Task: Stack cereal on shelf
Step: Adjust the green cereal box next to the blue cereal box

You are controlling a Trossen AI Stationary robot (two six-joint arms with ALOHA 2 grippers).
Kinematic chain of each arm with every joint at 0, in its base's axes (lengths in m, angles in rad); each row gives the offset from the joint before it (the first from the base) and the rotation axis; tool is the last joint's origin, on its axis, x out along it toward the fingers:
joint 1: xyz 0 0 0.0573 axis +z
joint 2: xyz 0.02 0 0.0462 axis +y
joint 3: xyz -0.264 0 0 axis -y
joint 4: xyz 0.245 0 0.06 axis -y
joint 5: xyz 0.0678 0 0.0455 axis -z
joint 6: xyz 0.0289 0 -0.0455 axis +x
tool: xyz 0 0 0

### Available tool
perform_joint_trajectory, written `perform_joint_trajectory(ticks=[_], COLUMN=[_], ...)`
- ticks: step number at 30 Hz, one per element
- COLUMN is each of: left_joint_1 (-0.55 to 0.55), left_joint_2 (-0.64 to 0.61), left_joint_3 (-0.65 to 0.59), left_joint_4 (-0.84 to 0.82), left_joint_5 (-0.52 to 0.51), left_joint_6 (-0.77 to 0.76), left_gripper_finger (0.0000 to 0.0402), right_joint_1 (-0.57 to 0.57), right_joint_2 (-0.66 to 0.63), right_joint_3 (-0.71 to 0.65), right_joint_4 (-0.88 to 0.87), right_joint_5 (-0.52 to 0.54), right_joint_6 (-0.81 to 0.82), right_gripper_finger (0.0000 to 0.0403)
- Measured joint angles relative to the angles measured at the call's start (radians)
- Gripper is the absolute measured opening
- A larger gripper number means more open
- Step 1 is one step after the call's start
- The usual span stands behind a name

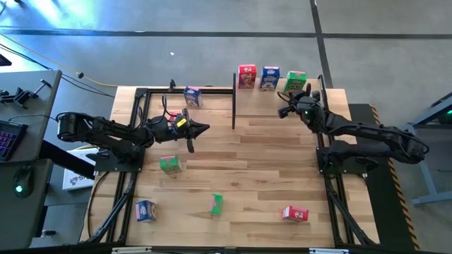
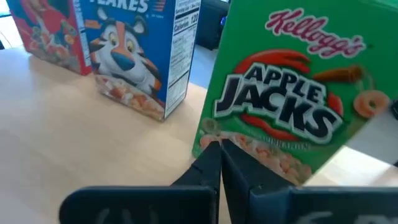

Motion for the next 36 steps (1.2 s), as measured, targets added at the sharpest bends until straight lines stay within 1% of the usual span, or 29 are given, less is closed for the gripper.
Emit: perform_joint_trajectory(ticks=[4, 13, 22, 26, 32, 36], left_joint_1=[0.0, 0.0, 0.0, 0.0, 0.0, 0.0], left_joint_2=[0.0, 0.0, 0.0, 0.0, 0.0, 0.0], left_joint_3=[0.0, 0.0, 0.0, 0.0, 0.0, 0.0], left_joint_4=[0.0, -0.003, -0.005, -0.012, -0.012, -0.013], left_joint_5=[0.0, 0.0, 0.0, 0.0, 0.0, -0.003], left_joint_6=[0.0, 0.0, -0.006, -0.006, -0.009, -0.009], left_gripper_finger=[0.0, 0.0, 0.0, 0.0, 0.0, 0.0], right_joint_1=[-0.036, -0.092, -0.099, -0.098, -0.094, -0.097], right_joint_2=[0.022, 0.026, 0.026, 0.024, -0.023, -0.035], right_joint_3=[0.0, 0.0, 0.0, 0.0, 0.0, 0.0], right_joint_4=[0.028, 0.034, 0.024, -0.006, -0.096, -0.099], right_joint_5=[-0.02, -0.081, -0.115, -0.119, -0.119, -0.091], right_joint_6=[-0.017, -0.044, -0.061, -0.084, -0.053, -0.044], right_gripper_finger=[0.0, 0.0, 0.0, 0.0, 0.0, 0.0])
